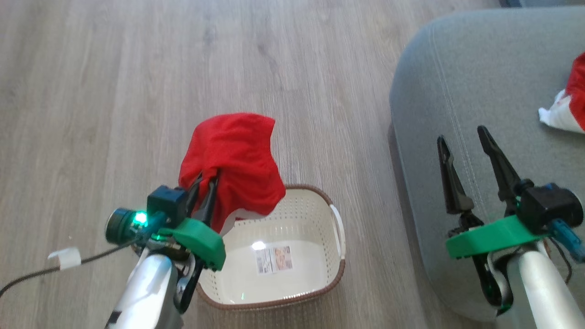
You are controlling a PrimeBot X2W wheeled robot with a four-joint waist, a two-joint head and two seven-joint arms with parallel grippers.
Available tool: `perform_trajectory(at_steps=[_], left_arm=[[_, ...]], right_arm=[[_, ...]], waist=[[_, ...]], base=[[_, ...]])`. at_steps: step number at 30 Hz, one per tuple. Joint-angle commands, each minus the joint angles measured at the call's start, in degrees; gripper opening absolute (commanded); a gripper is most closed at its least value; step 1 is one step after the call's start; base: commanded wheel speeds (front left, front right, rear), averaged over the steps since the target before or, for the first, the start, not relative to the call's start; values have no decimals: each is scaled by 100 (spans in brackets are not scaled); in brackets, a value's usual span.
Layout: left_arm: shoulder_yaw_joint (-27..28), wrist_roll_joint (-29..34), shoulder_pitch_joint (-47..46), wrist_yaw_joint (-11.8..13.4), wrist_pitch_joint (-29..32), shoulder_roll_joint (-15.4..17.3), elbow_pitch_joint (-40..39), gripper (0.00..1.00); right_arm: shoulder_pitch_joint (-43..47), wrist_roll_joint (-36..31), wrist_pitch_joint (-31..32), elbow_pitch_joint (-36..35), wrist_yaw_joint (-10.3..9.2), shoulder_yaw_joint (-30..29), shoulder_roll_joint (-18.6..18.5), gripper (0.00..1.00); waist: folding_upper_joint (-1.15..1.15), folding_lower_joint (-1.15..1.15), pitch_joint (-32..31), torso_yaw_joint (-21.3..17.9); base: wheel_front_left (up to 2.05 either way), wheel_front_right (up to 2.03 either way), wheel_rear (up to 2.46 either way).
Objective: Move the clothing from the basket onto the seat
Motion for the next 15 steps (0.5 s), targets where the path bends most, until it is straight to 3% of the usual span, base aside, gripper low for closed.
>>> perform_trajectory(at_steps=[1, 9, 15], left_arm=[[263, 40, -71, 48, -73, 69, -297, 0], [731, 45, 589, 262, -73, -52, -1109, 0], [760, 35, 853, 287, -73, -90, -1584, 0]], right_arm=[[-11, 59, -36, -180, -1, 99, -93, 100], [357, 97, -36, -215, -1, 31, -45, 100], [458, 110, -36, -273, -1, 2, 3, 100]], waist=[[-1, 1, -205, 82], [-1, 1, -534, 184], [-1, 1, -572, 251]], base=[[0, 0, 0], [0, 0, 0], [0, 0, 0]])
